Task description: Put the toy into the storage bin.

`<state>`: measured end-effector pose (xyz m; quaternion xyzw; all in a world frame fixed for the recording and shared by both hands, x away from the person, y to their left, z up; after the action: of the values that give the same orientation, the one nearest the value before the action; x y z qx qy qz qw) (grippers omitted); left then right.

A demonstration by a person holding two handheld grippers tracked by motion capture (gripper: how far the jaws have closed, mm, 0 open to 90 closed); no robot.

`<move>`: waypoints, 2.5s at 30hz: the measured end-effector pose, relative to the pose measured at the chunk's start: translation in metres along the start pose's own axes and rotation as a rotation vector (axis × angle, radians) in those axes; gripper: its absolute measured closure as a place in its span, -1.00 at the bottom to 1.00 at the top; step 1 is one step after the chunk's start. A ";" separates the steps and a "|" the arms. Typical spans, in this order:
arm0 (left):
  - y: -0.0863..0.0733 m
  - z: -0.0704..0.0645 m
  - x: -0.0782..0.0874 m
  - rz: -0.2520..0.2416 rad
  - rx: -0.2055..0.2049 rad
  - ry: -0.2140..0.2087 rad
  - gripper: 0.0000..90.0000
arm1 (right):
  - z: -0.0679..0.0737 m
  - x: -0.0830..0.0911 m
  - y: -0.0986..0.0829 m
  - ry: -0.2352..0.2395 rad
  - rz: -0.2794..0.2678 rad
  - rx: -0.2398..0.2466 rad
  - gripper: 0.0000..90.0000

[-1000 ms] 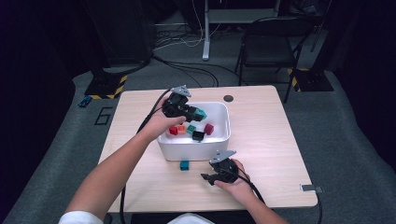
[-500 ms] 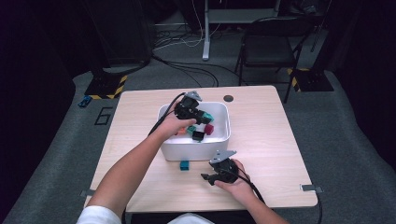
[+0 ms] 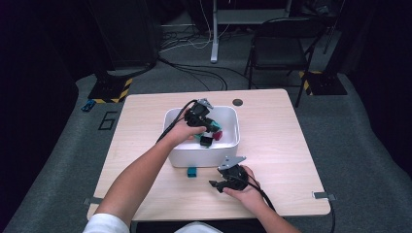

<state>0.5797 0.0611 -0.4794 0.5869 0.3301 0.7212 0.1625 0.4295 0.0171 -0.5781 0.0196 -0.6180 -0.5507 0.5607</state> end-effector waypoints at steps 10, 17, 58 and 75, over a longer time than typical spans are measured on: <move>0.004 0.002 0.044 -0.072 -0.003 0.036 0.12 | -0.001 0.001 0.000 -0.002 -0.003 -0.007 -0.16; 0.007 -0.008 0.093 -0.127 -0.034 0.073 0.12 | -0.001 0.000 0.000 -0.005 -0.001 -0.014 -0.16; -0.063 -0.112 0.162 -0.175 -0.089 0.044 0.05 | -0.004 0.004 -0.001 -0.003 -0.007 -0.027 -0.16; -0.130 -0.125 0.109 -0.140 -0.003 0.026 0.00 | 0.003 0.004 0.001 0.013 -0.018 -0.014 -0.16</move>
<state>0.4120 0.1879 -0.4974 0.5527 0.3715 0.7162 0.2090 0.4262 0.0172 -0.5737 0.0250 -0.6105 -0.5599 0.5596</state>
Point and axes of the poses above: each handheld gripper's, and its own axes: x roughly backward along the jaws, y roughly out of its top, z roughly to its left, the point moved 10 cm from there along -x, roughly forward along the jaws, and after that the axes turned 15 degrees about -x, right-handed, at the moved point
